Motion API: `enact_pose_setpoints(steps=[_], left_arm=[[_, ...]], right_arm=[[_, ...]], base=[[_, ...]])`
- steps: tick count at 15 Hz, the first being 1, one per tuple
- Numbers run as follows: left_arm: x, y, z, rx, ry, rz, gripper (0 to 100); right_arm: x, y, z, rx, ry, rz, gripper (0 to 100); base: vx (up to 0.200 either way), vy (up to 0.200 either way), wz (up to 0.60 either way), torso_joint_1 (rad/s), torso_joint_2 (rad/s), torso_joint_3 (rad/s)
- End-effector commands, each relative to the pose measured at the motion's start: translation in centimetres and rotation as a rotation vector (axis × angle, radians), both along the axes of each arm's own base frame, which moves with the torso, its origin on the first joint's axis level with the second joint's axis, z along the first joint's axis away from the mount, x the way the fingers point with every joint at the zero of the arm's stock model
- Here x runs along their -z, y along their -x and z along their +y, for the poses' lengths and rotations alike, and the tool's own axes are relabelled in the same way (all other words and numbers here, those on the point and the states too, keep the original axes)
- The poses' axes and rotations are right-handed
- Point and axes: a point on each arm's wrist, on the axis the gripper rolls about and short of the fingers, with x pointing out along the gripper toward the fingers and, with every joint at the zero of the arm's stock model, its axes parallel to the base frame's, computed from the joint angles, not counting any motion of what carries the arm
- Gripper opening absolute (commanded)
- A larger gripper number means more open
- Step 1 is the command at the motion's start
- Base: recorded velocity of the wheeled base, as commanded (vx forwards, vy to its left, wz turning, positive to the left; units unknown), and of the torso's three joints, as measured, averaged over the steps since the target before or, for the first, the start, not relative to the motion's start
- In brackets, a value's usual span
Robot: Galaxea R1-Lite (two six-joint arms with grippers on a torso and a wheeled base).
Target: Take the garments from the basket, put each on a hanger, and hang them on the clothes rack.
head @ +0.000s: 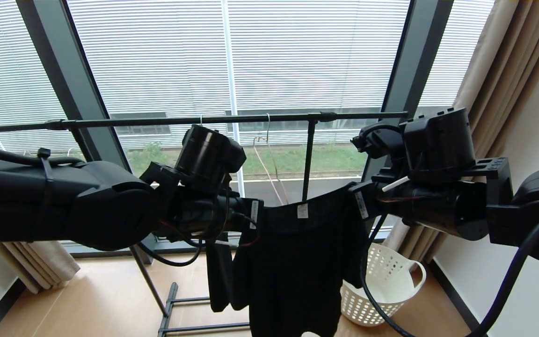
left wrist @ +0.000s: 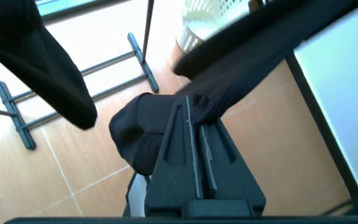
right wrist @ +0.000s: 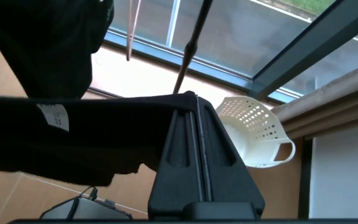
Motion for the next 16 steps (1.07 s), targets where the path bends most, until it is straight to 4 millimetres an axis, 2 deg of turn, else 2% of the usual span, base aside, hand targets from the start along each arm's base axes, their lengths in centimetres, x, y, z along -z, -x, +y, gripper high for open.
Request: enact_pose_setpoints(steps=[1, 3, 4, 8, 12, 16], left_arm=[[0.7, -1.0, -0.4, 0.002, -0.017, 0.003, 0], [0.7, -1.0, -0.4, 0.012, -0.026, -0.004, 0], [0.6, -1.0, -0.5, 0.013, -0.026, -0.006, 100], [0.5, -0.8, -0.3, 0.014, -0.023, -0.006, 100], [-0.1, -1.1, 0.3, -0.007, -0.008, -0.019, 100], [0.7, -1.8, 0.3, -0.024, -0.002, -0.034, 100]], right_arm=[[-0.2, 0.3, 0.0, -0.004, -0.002, -0.006, 0], [-0.1, 0.3, 0.0, -0.009, 0.008, -0.007, 0], [0.0, 0.2, 0.1, -0.009, 0.010, -0.004, 0], [0.0, 0.0, 0.0, -0.002, 0.011, -0.006, 0], [-0.2, -0.7, -1.0, 0.027, 0.022, -0.017, 0], [-0.2, -0.7, -1.2, 0.030, 0.022, -0.017, 0]], base=[[0.000, 0.000, 0.00, 0.000, 0.00, 0.000], [0.000, 0.000, 0.00, 0.000, 0.00, 0.000], [0.000, 0.000, 0.00, 0.000, 0.00, 0.000], [0.000, 0.000, 0.00, 0.000, 0.00, 0.000], [0.000, 0.000, 0.00, 0.000, 0.00, 0.000], [0.000, 0.000, 0.00, 0.000, 0.00, 0.000]])
